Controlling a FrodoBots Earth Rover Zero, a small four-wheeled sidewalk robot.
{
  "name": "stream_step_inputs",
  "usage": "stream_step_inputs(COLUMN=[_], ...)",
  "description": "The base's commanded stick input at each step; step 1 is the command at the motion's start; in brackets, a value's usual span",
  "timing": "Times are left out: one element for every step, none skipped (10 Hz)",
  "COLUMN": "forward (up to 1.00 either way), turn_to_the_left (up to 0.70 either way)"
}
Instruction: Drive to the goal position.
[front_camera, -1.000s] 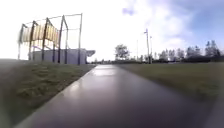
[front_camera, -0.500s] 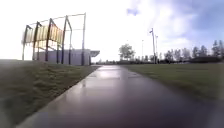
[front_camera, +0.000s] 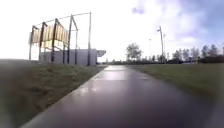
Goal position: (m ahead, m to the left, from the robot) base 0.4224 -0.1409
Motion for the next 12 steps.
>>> stream_step_inputs(forward=[1.0,1.0,1.0,1.0,1.0,1.0,1.0,1.0,1.0,1.0,1.0,1.0], turn_to_the_left=[0.0,0.0,0.0,0.0,0.0,0.0,0.0,0.0,0.0,0.0,0.0,0.0])
